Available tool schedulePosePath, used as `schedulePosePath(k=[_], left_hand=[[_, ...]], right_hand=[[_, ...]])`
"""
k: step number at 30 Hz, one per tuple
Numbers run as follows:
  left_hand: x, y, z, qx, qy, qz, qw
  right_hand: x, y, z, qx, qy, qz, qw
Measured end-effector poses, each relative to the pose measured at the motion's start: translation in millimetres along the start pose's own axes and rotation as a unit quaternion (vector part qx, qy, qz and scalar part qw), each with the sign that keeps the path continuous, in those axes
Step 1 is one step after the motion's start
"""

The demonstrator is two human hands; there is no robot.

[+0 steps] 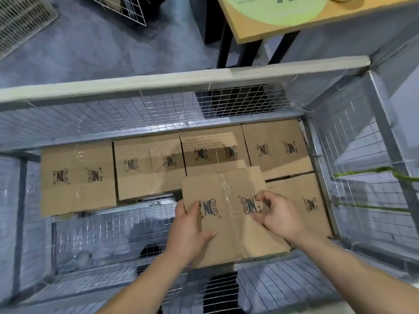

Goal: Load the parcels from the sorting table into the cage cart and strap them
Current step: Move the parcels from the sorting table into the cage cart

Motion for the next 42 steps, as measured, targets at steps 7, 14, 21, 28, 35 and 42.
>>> schedulePosePath(k=[7,14,21,28,35,42], left_hand=[[8,-16,22,0.009,0.008,0.008,1.000],[23,-57,43,0.038,-0.010,0.061,0.997],[36,-98,86,0.035,-0.026,0.134,0.990],[46,-131,108,0.029,-0.020,0.170,0.985],[43,-111,105,0.157,-0.053,0.199,0.966],[2,-2,40,0.109,-0.111,0.247,0.956]], right_hand=[[-9,-2,16,0.004,-0.003,0.025,1.000],[-41,-25,33,0.071,-0.017,-0.070,0.995],[-73,-53,69,0.114,-0.010,-0.199,0.973],[-96,-74,94,0.145,0.004,-0.322,0.935],[-60,-62,76,0.112,-0.065,-0.390,0.912],[24,-12,-3,0.048,-0.045,-0.248,0.967]])
Point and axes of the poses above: each hand's wrist, its own z-axis towards the middle knuckle, its own y-axis out of the back of the hand, x = y × z, the point moved 6 cm from there along z, towards the middle knuckle, and after that the axes turned 13 degrees about z, right-handed, at the moved point
